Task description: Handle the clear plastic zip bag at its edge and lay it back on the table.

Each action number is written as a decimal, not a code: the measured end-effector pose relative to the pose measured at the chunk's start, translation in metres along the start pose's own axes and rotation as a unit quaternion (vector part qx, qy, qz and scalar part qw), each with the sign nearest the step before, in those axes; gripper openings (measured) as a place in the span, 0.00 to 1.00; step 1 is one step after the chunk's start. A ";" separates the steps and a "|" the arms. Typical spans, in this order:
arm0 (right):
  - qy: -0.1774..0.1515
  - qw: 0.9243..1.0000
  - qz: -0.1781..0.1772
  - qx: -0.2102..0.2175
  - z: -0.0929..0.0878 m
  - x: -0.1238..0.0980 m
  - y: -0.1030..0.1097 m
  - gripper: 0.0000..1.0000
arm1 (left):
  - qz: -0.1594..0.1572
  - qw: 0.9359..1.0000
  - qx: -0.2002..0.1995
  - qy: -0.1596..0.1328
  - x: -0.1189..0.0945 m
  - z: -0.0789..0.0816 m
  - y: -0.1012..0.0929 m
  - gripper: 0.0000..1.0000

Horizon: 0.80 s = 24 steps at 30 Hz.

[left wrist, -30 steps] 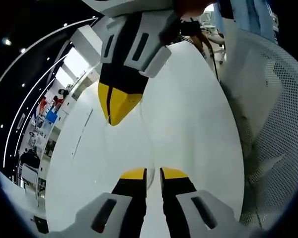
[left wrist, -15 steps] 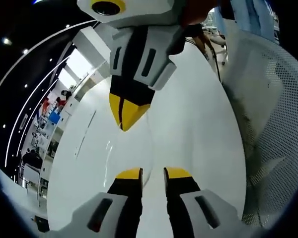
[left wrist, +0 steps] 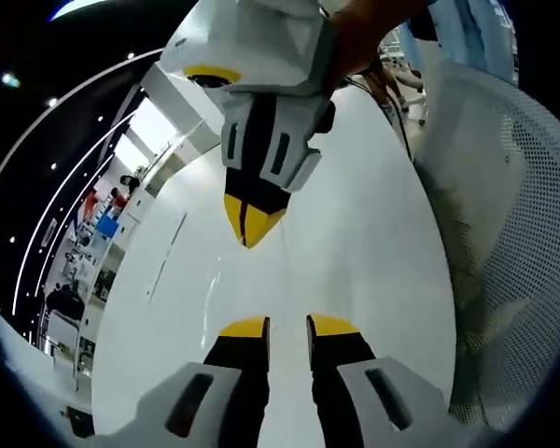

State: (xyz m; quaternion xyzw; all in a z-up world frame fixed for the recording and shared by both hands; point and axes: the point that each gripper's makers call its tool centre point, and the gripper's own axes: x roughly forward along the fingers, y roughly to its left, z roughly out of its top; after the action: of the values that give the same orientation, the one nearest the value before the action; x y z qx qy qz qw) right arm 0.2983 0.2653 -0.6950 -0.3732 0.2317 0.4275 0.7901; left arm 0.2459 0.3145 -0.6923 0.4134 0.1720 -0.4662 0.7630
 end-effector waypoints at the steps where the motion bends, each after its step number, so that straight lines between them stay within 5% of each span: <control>1: 0.001 1.000 -0.001 0.001 -0.001 0.001 -0.001 0.00 | 0.001 1.000 -0.001 0.000 -0.001 -0.001 0.000 0.13; 24: 0.024 0.999 -0.012 0.027 -0.013 0.017 -0.011 0.00 | 0.001 0.999 -0.030 0.016 -0.010 -0.025 -0.008 0.12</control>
State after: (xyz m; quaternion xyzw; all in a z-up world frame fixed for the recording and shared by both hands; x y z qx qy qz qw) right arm 0.3159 0.2597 -0.7097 -0.3647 0.2573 0.4026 0.7991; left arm 0.2374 0.3378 -0.7046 0.3979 0.1977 -0.4532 0.7728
